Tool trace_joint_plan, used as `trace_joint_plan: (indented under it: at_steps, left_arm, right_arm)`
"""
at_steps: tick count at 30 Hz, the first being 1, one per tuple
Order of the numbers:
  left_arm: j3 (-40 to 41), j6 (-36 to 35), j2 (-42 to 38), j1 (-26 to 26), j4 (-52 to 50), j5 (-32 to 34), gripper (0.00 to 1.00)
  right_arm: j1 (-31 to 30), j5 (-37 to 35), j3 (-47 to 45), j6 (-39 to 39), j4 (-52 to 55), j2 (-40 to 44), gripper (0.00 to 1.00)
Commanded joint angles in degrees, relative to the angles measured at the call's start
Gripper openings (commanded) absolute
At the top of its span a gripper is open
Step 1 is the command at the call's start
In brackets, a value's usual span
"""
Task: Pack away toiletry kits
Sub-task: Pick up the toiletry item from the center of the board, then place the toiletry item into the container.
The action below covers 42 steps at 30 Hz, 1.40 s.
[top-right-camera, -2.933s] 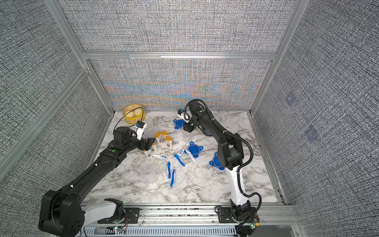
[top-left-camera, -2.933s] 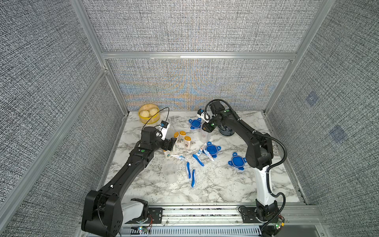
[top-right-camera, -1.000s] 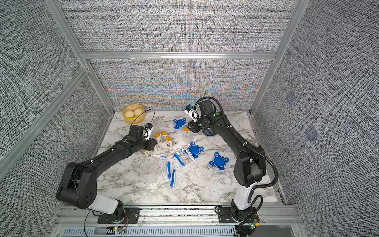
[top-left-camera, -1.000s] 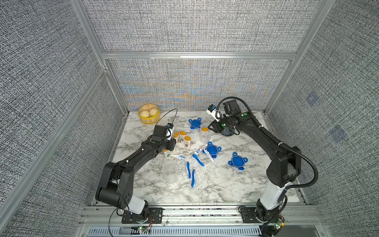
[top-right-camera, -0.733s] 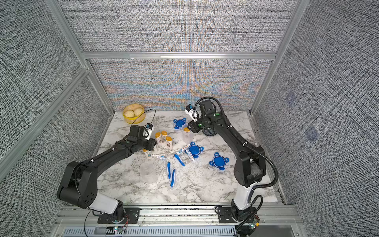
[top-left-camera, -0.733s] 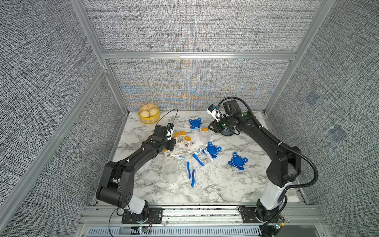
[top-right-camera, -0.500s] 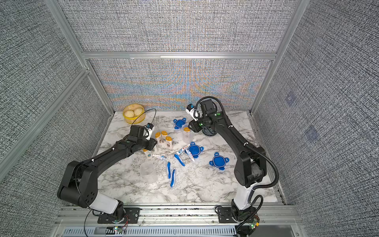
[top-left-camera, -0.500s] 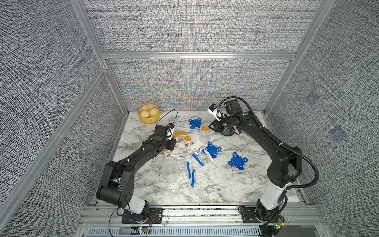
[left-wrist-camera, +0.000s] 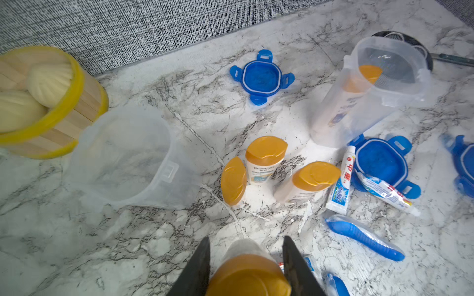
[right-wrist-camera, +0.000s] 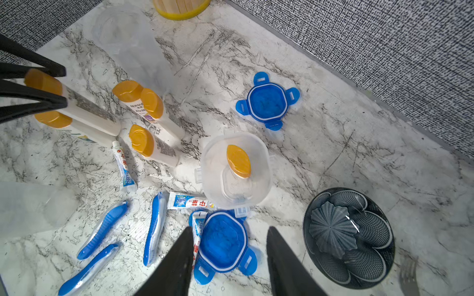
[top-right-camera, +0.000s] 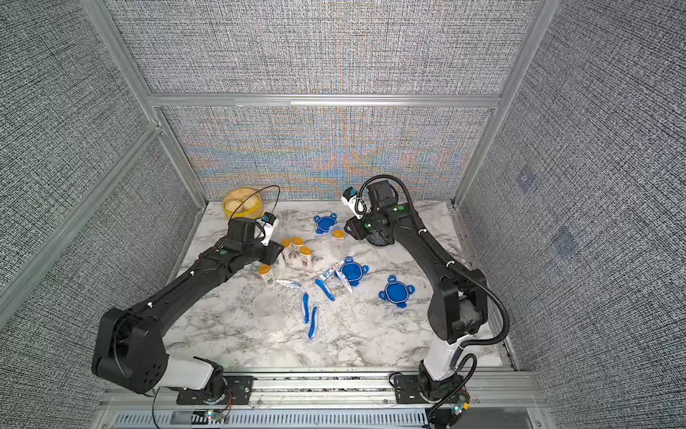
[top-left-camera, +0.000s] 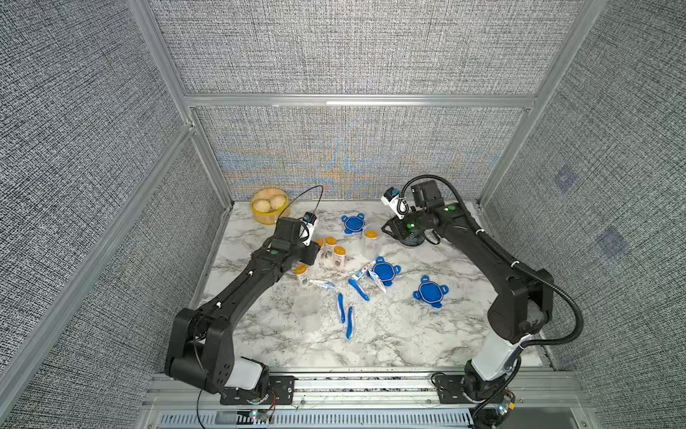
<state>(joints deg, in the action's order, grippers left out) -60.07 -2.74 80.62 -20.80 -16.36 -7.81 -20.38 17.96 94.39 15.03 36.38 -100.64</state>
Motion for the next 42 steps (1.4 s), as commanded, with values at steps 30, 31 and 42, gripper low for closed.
trace_joint_plan:
  at_steps: [30,31,42]
  left_arm:
    - [-33.5,7.5,18.8,-12.1,8.5,-14.6,0.32]
    - [-34.1,7.3,19.8,-12.6,8.6,-14.4,0.32]
    - [-37.4,5.7,27.3,-14.3,9.3,-10.6,0.31]
  right_arm:
    - [8.9,7.6,-8.4,-10.7,-5.6,3.8,0.49]
    - [9.2,7.7,-8.9,-10.8,-5.8,4.2,0.49]
    - [10.3,8.4,-11.7,-11.0,-6.6,5.8,0.49]
